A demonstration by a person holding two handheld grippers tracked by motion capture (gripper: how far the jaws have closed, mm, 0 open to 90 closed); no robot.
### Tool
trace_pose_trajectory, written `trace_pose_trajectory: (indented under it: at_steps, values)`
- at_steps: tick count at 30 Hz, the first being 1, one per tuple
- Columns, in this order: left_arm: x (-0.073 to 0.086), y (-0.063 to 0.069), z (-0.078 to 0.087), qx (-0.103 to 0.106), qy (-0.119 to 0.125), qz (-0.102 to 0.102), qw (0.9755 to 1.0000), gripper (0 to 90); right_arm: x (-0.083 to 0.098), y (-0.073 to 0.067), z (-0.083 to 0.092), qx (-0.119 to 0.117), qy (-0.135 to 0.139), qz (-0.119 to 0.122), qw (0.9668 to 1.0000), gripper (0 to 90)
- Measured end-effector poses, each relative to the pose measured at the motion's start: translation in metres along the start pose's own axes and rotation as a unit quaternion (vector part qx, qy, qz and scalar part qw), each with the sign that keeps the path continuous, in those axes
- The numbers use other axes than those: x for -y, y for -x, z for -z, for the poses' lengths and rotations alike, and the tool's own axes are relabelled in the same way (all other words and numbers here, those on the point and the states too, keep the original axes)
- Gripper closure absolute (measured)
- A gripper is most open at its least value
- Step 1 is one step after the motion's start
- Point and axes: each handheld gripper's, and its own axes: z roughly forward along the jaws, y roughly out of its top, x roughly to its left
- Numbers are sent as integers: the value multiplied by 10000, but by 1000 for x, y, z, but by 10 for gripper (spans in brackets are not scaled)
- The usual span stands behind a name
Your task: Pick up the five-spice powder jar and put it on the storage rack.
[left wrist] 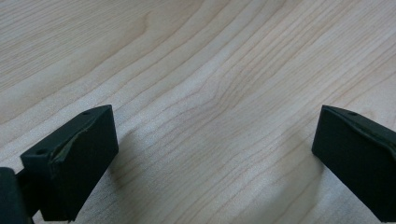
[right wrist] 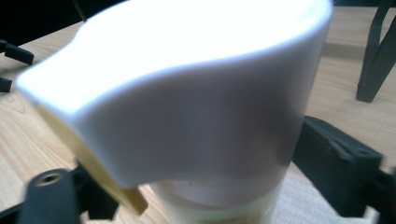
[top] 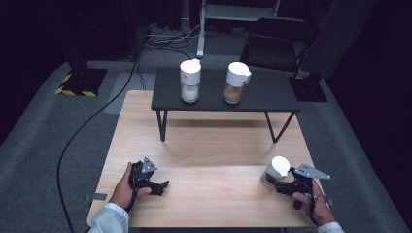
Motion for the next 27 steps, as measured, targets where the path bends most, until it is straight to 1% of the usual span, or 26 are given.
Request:
trace_pose_trajectory:
  at_steps: [2,4,8,13,17,20,21,27]
  values:
    - [0,0,0,3,3,1,10000,0,0,1,0,-36,3,-17,10000,226]
    - [0,0,0,3,2,-1,10000,0,1,-1,0,-16,18,35,10000,265]
    - [0,0,0,2,5,2,10000,0,1,-5,0,45,43,184,9998,281]
    - [0,0,0,0,5,2,10000,0,1,-14,1,199,73,394,9990,294]
    - [0,0,0,-2,0,0,10000,0,0,-15,3,208,86,361,9991,298]
    - [0,0,0,0,-2,1,10000,0,-1,-16,5,221,160,322,9991,298]
    - [0,0,0,-1,5,1,10000,0,-2,-18,6,282,167,317,9990,298]
    - [0,0,0,0,4,2,10000,0,-7,-21,9,369,189,285,9987,298]
